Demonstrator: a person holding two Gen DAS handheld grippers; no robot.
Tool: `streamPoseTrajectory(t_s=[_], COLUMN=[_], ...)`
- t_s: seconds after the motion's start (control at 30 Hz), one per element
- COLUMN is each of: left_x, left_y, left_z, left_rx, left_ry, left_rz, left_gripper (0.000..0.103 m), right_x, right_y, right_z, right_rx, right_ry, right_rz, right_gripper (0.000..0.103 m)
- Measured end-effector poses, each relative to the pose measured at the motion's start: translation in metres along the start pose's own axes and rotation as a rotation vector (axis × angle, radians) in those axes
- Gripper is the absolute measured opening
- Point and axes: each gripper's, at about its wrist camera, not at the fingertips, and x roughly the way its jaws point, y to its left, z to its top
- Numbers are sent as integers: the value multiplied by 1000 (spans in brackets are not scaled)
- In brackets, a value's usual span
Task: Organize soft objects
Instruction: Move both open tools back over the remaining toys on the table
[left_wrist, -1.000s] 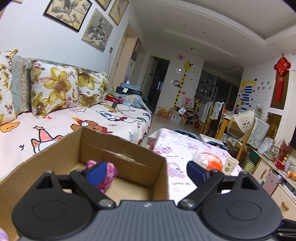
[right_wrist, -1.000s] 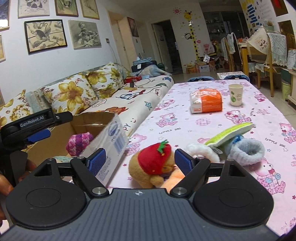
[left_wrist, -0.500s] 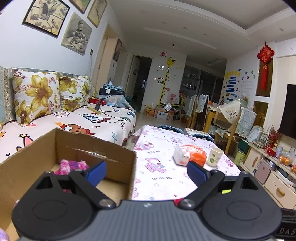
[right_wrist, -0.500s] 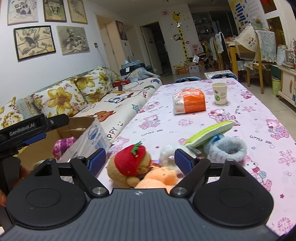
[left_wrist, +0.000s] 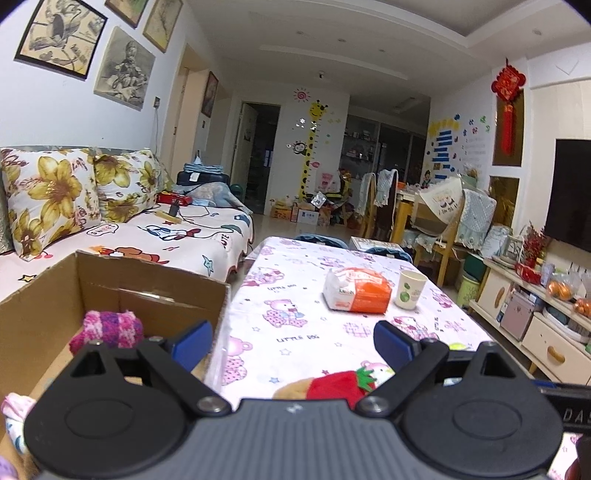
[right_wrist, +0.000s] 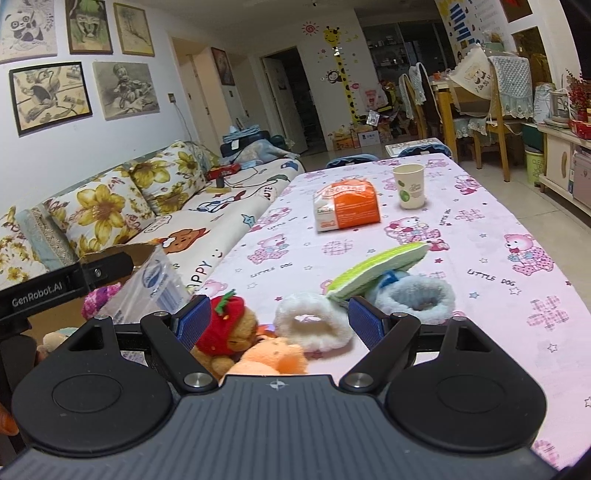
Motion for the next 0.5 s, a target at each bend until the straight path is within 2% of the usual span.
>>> streamPoseTrajectory(t_s=[0.5], left_x=[5], left_y=[-35], left_z=[-14], left_rx=[102], left_ry=[51], left_rz=[-51], left_gripper=[94], right_x=[-5], right_y=[-22], right_z=[-1], right_rx=[39], right_ry=[6], right_rz=[-56], right_gripper=[102])
